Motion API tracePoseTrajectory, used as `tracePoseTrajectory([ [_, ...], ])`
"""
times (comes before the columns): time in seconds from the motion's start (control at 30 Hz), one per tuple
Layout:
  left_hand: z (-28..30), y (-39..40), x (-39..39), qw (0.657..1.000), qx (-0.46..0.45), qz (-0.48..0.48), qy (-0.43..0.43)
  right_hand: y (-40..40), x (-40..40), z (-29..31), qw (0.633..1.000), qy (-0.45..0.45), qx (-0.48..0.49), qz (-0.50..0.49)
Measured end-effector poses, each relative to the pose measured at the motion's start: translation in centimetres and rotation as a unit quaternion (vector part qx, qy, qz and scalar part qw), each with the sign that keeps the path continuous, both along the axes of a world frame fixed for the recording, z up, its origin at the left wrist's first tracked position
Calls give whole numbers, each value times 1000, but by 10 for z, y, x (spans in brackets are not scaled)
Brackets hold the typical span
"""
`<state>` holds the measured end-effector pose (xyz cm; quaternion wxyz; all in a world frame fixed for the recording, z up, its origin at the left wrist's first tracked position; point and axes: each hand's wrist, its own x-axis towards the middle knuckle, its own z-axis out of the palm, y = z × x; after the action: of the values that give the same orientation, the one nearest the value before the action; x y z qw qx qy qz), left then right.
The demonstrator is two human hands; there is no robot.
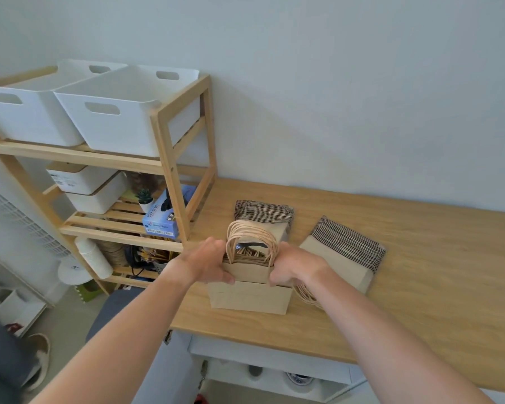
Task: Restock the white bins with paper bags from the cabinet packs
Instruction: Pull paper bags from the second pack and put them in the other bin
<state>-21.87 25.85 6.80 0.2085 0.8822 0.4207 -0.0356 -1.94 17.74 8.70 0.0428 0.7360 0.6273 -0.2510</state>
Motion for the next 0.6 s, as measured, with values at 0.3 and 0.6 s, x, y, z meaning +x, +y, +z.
tracePoseTrajectory([
  [0.3,82,32,17,986,-149,11,-77,53,32,94,987,27,-150,-52],
  [0.6,288,149,40,981,88,6,-171,153,39,321,994,-87,71,-15],
])
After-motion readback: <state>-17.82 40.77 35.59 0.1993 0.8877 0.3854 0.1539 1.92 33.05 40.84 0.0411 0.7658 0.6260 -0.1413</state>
